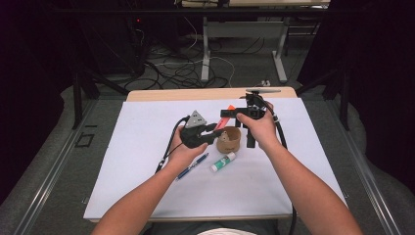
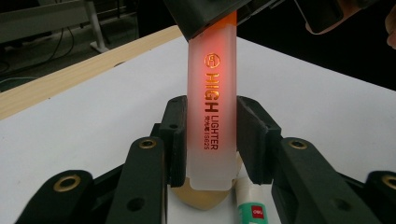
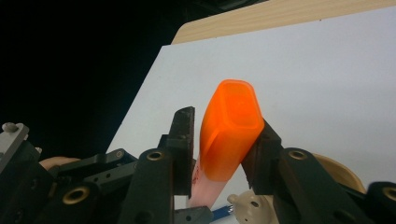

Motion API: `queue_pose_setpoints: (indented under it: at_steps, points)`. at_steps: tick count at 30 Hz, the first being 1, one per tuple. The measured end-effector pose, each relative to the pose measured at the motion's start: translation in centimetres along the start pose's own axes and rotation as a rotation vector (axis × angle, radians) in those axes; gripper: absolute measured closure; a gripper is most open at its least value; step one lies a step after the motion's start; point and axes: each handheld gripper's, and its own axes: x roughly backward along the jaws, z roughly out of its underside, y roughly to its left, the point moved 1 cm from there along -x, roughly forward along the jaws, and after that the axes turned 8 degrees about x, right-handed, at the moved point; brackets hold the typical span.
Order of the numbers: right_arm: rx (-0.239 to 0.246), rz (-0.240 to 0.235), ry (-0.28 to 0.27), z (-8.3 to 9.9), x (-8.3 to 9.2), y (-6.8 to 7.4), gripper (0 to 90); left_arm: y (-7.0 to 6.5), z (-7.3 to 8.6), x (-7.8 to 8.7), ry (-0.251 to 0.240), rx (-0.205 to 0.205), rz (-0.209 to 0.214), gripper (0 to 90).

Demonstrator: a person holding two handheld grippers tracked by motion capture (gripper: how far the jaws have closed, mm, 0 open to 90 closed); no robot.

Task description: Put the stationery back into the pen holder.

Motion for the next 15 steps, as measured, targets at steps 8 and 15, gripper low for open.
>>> queue_pose_setpoints:
  at_steps: [8,15]
  points:
    - [-0.041,-0.004,-0.005,-0.02,0.06,-0.09,72.2,-0.02,0.0,-0.01,-0.004,-0.004,0.001,65.8]
    - [-0.051,-0.013,-0.003,-0.05,0.16,-0.13,73.2,0.02,-0.02,-0.01,-0.012,-0.006,0.001,65.6]
